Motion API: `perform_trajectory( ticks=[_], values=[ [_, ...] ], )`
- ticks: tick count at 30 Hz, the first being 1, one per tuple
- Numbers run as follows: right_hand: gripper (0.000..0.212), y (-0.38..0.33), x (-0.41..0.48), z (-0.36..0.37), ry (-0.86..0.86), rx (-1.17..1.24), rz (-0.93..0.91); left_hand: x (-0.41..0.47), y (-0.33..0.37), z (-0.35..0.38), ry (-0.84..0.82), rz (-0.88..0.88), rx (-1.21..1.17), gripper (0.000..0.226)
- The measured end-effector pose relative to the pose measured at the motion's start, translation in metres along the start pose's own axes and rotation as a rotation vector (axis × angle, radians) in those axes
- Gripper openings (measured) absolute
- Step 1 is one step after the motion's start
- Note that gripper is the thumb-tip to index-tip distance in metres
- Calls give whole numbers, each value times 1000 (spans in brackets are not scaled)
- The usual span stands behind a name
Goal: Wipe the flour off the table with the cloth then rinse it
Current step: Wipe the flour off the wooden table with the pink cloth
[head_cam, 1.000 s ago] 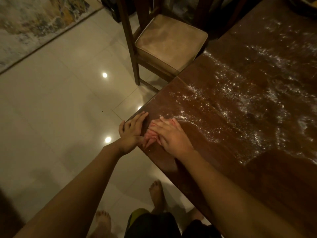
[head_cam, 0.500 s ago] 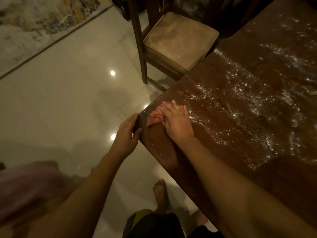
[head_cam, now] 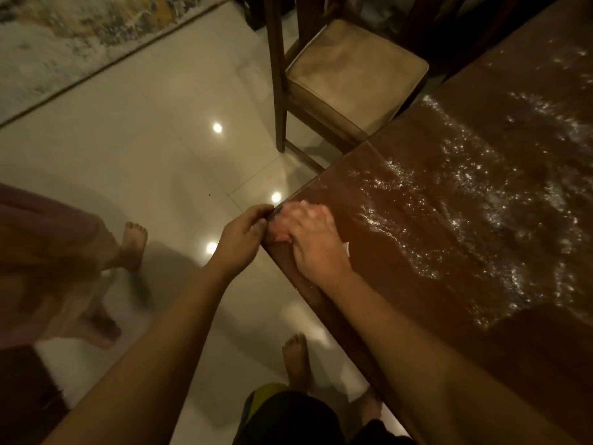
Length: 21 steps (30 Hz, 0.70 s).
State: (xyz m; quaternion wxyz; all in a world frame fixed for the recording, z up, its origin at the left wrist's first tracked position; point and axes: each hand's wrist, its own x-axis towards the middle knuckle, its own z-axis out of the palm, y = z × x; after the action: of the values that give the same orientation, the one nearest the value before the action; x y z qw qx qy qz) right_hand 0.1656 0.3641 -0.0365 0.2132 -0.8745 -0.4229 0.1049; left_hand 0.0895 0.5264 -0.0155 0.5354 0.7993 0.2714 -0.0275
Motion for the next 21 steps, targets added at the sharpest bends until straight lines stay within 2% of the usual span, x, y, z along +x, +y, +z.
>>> perform_trajectory(
  ticks=[3, 6, 7, 9, 12, 14, 15, 18, 19, 21],
  values=[
    [48, 13, -49, -4, -166, 50, -305, 1, -4, 9, -15, 145, 274, 50],
    [46, 46, -96, -28, -289, 98, -466, -7, -4, 25, 19, 141, 418, 53],
    [48, 59, -107, -36, -295, 124, -457, -10, -3, 30, 30, 108, 443, 54],
    [51, 76, -119, -46, -199, 183, -321, -17, 2, 37, 53, 33, 502, 58],
    [51, 44, -121, -38, 4, 190, 26, -28, 12, 47, 72, -3, 603, 64],
    [51, 13, -127, -25, 6, 210, 102, -39, 18, 58, 63, -8, 676, 65],
    [51, 6, -137, -19, -39, 239, 21, -43, 18, 64, 58, 2, 711, 63],
    [41, 29, -185, -21, -205, 209, -407, -54, 21, 77, -7, 39, 776, 59],
    [41, 46, -200, -28, -248, 185, -485, -58, 23, 83, -42, 54, 796, 59],
    [50, 79, -224, -45, -278, 171, -462, -69, 26, 96, -88, 91, 841, 59]
  ],
)
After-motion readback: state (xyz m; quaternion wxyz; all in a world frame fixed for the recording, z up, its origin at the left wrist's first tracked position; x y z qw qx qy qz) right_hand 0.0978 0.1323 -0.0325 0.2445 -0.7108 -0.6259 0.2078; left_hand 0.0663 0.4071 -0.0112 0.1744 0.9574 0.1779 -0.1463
